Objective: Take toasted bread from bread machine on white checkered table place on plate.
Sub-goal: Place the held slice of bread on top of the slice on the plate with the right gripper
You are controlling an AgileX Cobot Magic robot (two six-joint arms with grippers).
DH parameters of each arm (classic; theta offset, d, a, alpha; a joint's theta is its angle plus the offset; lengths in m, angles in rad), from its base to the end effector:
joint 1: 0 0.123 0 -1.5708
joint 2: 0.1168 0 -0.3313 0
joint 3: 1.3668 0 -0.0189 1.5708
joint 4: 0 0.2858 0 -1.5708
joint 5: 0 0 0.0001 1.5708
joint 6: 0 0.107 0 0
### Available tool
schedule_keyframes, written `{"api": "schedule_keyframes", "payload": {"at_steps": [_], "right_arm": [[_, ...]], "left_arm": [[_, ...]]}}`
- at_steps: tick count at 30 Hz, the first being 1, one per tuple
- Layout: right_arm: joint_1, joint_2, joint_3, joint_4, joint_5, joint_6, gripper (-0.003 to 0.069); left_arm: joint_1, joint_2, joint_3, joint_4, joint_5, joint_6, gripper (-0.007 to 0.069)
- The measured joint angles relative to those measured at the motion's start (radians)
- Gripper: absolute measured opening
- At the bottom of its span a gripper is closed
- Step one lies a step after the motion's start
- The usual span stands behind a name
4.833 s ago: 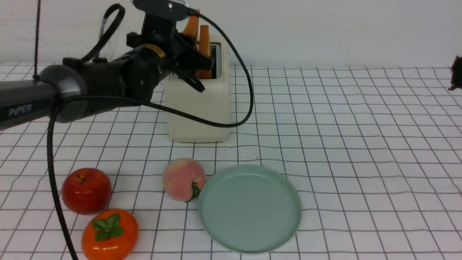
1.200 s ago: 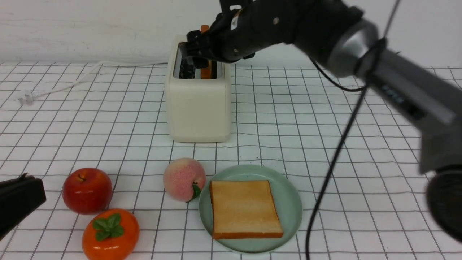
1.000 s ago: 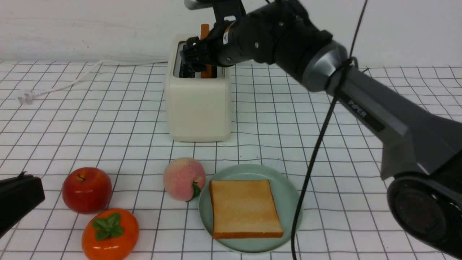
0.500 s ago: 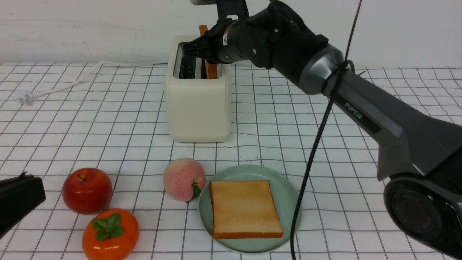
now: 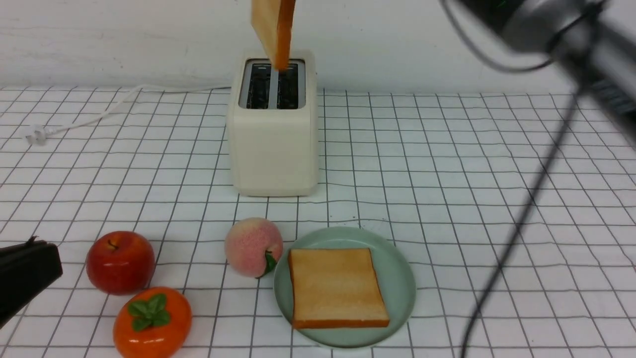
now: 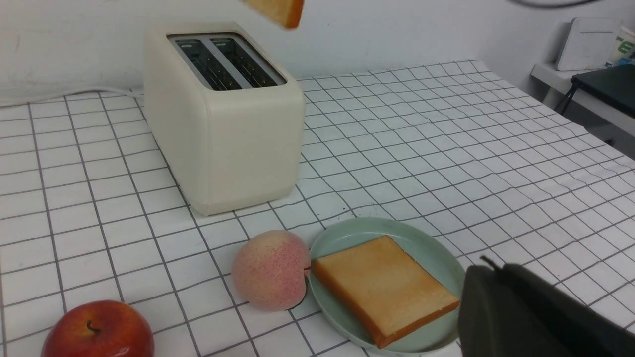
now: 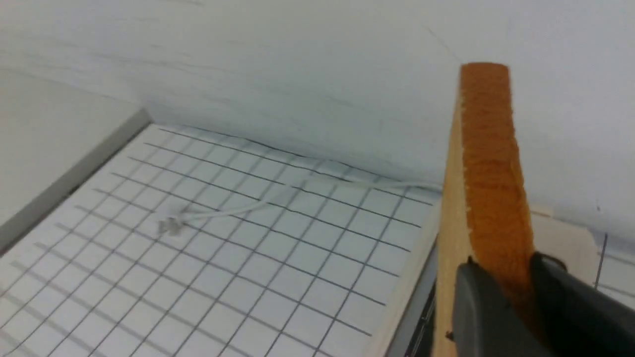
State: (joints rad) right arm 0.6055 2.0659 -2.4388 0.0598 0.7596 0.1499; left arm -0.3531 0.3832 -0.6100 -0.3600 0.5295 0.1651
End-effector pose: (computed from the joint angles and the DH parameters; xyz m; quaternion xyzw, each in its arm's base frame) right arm 0.4416 0.3111 0.5065 -0.1766 0.7847 0.2462 0.5408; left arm 0.0672 -0.0451 0.3684 0.1348 0.7572 -0.2245 0.5984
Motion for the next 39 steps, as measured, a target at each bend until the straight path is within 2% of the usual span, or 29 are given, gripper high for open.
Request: {"api": "schedule_keyframes", "payload": {"at_steps": [1,2,3,4,7,9,11,13,14,15,18,22,24,27,29,32,36,39], "right_arm": [[0.003,-0.058,-0.002,0.052,0.098,-0.076,0.0101],[0.003,-0.074,-0.003,0.057,0.114,-0.086,0.0101],[0.003,-0.110,-0.005,0.080,0.197,-0.132,0.0101],[-0.006,-0.169,-0.002,0.103,0.365,-0.190,0.0101],[-0.029,-0.250,0.046,0.111,0.484,-0.217,0.0101],[-0.065,-0.335,0.150,0.114,0.499,-0.225,0.0101],[-0.081,-0.388,0.232,0.117,0.500,-0.226,0.0101],[-0.119,-0.507,0.458,0.144,0.500,-0.222,0.0101],[-0.122,-0.516,0.478,0.147,0.500,-0.222,0.0101],[-0.134,-0.571,0.621,0.180,0.487,-0.221,0.0101],[-0.139,-0.619,0.888,0.282,0.346,-0.244,0.0101],[-0.139,-0.574,1.130,0.465,0.105,-0.320,0.0101],[-0.147,-0.523,1.170,0.560,0.034,-0.375,0.0101],[-0.162,-0.468,1.178,0.676,0.020,-0.429,0.0101],[-0.183,-0.409,1.179,0.818,0.021,-0.529,0.0101],[-0.210,-0.348,1.179,0.957,0.021,-0.639,0.0101],[-0.237,-0.296,1.179,1.020,0.024,-0.668,0.0101],[-0.269,-0.247,1.179,1.017,0.031,-0.668,0.0107]], "left_arm": [[0.000,0.000,0.000,0.000,0.000,0.000,-0.0013],[0.000,0.000,0.000,0.000,0.000,0.000,-0.0013],[0.000,0.000,0.000,0.000,0.000,0.000,-0.0013],[0.000,0.000,0.000,0.000,0.000,0.000,-0.0013],[0.000,0.000,0.000,0.000,0.005,0.000,-0.0013],[0.000,0.000,0.000,0.000,0.016,0.000,-0.0013],[0.000,0.000,0.000,0.000,0.024,0.000,-0.0013],[0.000,0.000,0.000,0.000,0.032,0.000,-0.0013],[0.000,0.000,0.000,0.000,0.033,0.000,-0.0013],[0.000,0.000,0.000,0.001,0.034,0.000,-0.0013],[0.000,0.000,0.000,0.001,0.039,0.000,-0.0013],[0.000,0.000,0.000,0.002,0.049,0.000,-0.0013],[0.000,0.000,0.000,0.003,0.055,0.000,-0.0013],[0.000,0.000,0.000,0.003,0.058,0.000,-0.0013],[0.000,0.000,0.000,0.003,0.062,0.000,-0.0013],[0.000,0.000,0.000,0.003,0.066,0.000,-0.0013],[0.000,0.000,0.000,0.003,0.073,0.000,-0.0013],[0.000,0.000,0.000,0.004,0.078,0.000,-0.0013]]}}
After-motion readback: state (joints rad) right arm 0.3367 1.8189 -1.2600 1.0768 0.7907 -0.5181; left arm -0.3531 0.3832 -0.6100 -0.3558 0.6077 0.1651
